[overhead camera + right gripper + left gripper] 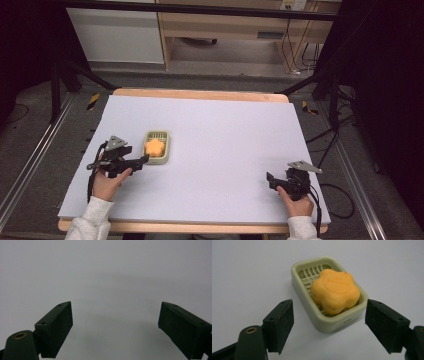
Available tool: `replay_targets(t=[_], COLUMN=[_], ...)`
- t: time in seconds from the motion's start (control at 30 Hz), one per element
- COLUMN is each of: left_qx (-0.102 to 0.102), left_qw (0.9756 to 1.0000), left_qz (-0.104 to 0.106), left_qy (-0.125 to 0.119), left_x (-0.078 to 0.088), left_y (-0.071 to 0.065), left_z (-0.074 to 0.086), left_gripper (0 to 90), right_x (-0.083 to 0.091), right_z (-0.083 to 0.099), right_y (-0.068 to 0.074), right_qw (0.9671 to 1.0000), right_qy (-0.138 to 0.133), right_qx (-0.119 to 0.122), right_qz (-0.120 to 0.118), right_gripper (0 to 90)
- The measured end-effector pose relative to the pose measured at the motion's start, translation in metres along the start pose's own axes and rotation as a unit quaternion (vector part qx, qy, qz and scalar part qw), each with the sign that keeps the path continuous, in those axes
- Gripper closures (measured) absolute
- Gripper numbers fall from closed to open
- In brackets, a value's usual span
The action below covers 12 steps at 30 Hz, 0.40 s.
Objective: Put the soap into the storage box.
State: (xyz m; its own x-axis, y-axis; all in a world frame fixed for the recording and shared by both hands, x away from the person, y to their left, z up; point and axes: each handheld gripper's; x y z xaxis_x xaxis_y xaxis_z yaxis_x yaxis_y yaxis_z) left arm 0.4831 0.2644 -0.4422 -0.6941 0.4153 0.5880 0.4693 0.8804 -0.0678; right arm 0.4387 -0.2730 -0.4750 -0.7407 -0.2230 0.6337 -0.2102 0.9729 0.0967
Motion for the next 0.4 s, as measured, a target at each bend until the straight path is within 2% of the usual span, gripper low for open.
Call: replay_targets(t=[0.17, 0.4], left_qx=[0.012, 0.009], left_qw=[0.9999, 0.9994], left_qz=[-0.012, -0.027], left_qy=[0.0, 0.022], left_x=[0.007, 0.012], left_y=[0.009, 0.017], left_z=[0.014, 0.034], left_gripper=[22.7, 22.7], right_x=[0.0, -0.001], right_z=[0.001, 0.002], right_y=[-0.002, -0.002], right_qw=[1.0, 0.9999], right_qy=[0.003, 0.009], right_qx=[0.0, -0.001], right_qz=[0.004, 0.005], right_gripper=[12.6, 12.6])
Point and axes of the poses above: each handheld gripper's, and its own axes: x roughly backward along the jaws, z roughly out of its underside, y roughly to its left, and after that the axes turned 1 degree about -x, right-handed
